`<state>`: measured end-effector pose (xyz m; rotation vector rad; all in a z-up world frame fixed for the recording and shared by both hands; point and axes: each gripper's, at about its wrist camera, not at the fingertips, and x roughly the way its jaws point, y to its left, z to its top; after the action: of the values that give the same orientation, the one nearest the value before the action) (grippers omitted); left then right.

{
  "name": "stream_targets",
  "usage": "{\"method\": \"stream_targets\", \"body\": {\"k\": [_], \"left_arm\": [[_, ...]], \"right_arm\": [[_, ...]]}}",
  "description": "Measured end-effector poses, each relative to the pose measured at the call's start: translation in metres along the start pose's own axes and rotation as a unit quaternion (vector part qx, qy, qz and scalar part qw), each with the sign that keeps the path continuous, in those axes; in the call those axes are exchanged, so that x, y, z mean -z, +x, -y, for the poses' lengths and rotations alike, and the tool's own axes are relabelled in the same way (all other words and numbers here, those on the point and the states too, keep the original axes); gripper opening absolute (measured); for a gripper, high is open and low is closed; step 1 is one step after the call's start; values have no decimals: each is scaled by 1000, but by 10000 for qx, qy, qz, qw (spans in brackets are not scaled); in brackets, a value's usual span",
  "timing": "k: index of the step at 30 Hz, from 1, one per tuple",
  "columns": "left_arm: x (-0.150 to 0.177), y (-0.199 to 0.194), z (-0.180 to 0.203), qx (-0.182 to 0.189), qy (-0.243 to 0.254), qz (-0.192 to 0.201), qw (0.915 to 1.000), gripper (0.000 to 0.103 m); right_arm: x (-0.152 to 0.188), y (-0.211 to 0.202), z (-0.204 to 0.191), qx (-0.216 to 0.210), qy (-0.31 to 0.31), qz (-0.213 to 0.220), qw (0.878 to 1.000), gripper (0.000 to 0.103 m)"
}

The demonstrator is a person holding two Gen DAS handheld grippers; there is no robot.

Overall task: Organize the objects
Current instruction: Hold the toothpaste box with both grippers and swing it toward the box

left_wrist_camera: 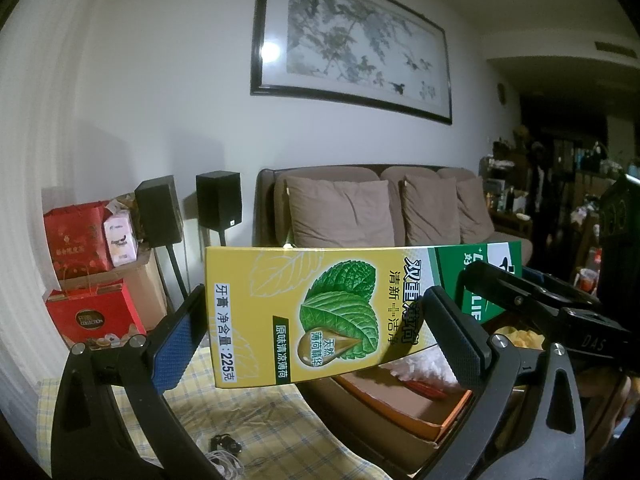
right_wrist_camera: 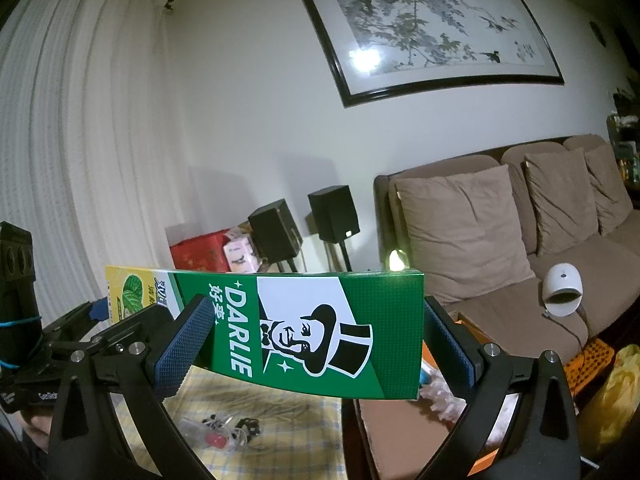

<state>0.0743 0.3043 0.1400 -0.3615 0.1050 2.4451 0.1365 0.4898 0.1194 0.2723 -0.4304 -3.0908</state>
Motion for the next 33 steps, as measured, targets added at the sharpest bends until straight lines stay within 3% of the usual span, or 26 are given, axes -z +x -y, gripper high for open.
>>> {"method": "stream_targets", "body": {"k": [33], "left_arm": [[-6, 23, 23, 280, 116, -92, 9995, 103]], "right_arm": [[0, -10, 24, 265, 171, 97, 9995, 102]]}}
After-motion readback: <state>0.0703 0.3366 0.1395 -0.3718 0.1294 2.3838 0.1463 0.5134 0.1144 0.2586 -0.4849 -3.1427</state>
